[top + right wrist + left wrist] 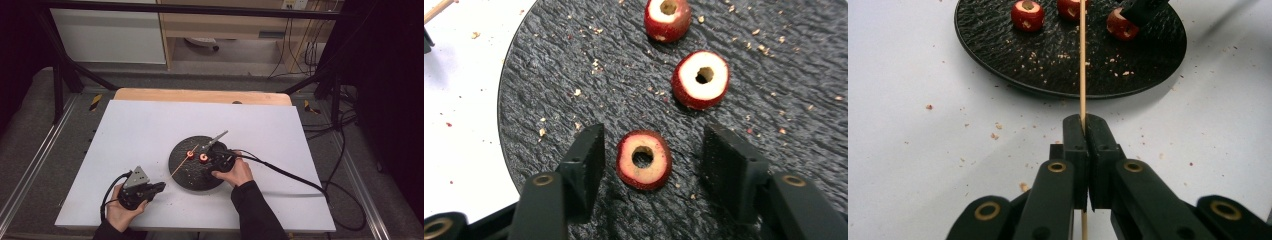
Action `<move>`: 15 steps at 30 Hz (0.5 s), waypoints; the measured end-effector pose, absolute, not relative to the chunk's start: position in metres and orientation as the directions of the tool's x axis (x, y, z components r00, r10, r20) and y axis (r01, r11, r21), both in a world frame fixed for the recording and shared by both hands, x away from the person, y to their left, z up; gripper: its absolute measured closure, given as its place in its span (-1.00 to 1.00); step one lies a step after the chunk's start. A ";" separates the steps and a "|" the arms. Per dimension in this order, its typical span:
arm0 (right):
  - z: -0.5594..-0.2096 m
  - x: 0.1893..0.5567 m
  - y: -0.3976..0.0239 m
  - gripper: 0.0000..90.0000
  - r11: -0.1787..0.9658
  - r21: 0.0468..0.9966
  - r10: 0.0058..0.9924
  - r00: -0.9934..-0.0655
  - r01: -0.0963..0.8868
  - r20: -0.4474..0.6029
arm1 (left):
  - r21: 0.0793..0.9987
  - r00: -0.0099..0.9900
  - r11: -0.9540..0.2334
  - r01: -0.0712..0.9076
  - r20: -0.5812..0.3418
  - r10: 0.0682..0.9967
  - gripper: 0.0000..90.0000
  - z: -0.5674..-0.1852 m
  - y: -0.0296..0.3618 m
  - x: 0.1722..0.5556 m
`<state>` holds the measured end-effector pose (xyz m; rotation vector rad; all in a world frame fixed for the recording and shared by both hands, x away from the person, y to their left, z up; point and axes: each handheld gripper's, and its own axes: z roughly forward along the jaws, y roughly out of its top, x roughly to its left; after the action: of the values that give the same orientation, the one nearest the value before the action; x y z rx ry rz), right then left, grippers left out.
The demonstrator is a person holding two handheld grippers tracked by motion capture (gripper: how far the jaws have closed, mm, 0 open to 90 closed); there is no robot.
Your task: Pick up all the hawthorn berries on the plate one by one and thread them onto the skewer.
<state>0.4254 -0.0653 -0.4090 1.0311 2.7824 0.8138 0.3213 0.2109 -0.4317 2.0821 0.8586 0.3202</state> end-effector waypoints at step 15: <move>-0.412 0.430 -0.065 0.37 0.647 0.453 0.620 -0.769 0.614 0.156 | 0.779 0.734 -0.421 0.465 -0.073 0.675 0.96 -0.430 0.206 0.322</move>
<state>0.4296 -0.0647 -0.4122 1.0634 2.8382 0.7738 0.3221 0.2062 -0.4301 2.0938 0.8590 0.3174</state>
